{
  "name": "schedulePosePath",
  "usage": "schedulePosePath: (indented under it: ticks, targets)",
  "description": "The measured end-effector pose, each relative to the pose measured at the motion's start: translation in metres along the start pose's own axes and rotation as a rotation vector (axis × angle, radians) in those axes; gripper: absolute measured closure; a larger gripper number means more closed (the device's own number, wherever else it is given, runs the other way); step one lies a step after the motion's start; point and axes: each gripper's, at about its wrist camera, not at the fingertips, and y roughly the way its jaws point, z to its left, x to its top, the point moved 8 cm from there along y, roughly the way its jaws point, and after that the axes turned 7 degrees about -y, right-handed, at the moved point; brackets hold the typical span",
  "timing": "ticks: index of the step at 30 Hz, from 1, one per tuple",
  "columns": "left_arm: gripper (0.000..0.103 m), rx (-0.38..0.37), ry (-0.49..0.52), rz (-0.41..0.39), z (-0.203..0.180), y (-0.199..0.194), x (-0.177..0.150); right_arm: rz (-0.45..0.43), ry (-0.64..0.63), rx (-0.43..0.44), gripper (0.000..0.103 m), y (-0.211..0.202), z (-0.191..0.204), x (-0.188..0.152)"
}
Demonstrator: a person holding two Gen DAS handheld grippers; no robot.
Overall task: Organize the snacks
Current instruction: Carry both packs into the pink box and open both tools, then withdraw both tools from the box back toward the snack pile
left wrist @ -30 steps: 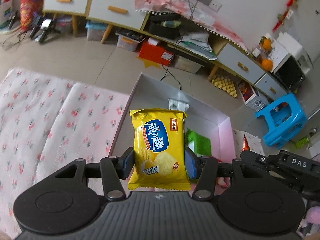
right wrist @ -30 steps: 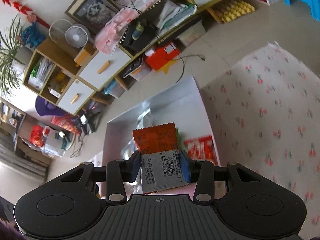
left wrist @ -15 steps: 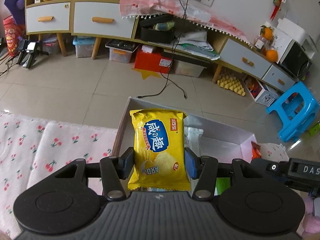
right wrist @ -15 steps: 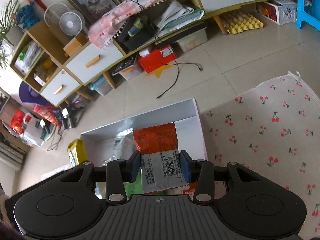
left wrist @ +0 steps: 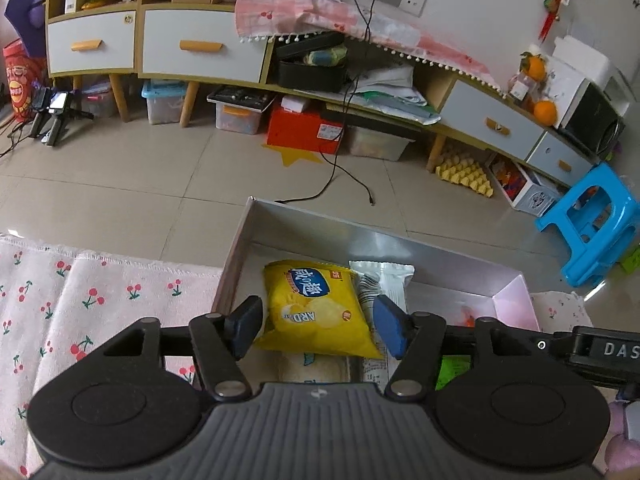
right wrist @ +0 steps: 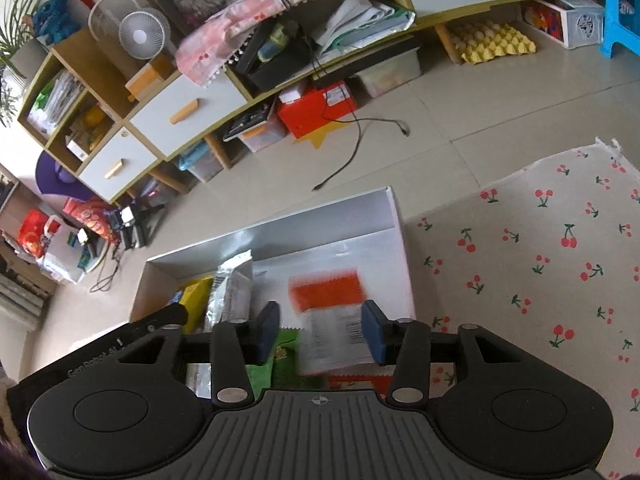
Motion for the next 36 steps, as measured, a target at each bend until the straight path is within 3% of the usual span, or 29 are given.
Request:
schedulePosePath:
  ticks: [1,18,29,36]
  targets:
    - [0.042,0.002,-0.001,0.001,0.000,-0.001,0.000,-0.004,0.004,0.002,0.045,-0.001,0.000,0.001]
    - [0.020,0.002,0.004,-0.028,-0.005,-0.052,-0.012,-0.024,-0.004,-0.014,0.035,-0.052,0.005,-0.010]
    - [0.011,0.030,0.038,-0.020,-0.008,-0.085,-0.037,0.005,-0.040,-0.036,0.035,-0.084,0.016,-0.045]
    - [0.009,0.051,0.049,-0.012,-0.002,-0.102,-0.051,0.019,-0.096,-0.060,0.028,-0.106,0.024,-0.068]
